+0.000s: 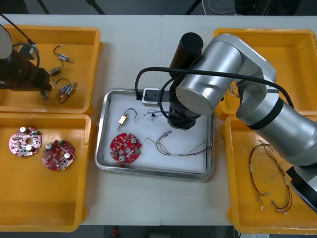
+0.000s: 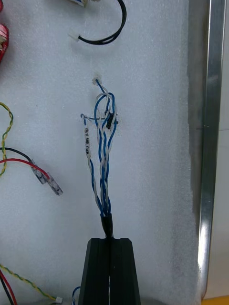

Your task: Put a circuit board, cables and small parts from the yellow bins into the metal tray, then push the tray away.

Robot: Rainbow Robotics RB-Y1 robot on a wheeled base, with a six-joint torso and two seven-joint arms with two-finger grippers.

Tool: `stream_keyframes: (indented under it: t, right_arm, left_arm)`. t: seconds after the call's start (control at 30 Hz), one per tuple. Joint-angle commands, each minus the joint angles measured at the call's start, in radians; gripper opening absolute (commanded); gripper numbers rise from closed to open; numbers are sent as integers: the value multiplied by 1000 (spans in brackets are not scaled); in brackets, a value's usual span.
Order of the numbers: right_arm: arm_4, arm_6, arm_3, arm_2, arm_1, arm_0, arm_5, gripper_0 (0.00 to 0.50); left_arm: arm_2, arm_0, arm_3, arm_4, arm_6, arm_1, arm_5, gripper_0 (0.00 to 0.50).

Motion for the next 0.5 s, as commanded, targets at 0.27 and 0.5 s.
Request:
stream_keyframes:
  t: [0.27,0.5]
  right_arm:
    - [71,-13,96,63,18,2,-75,0]
    - [74,-23,95,61,18,5,-75,500]
  left_arm:
    - [-65,39,-7,32,-76,12,-65,500]
    - [-65,74,-9,41,-74,12,-105,500]
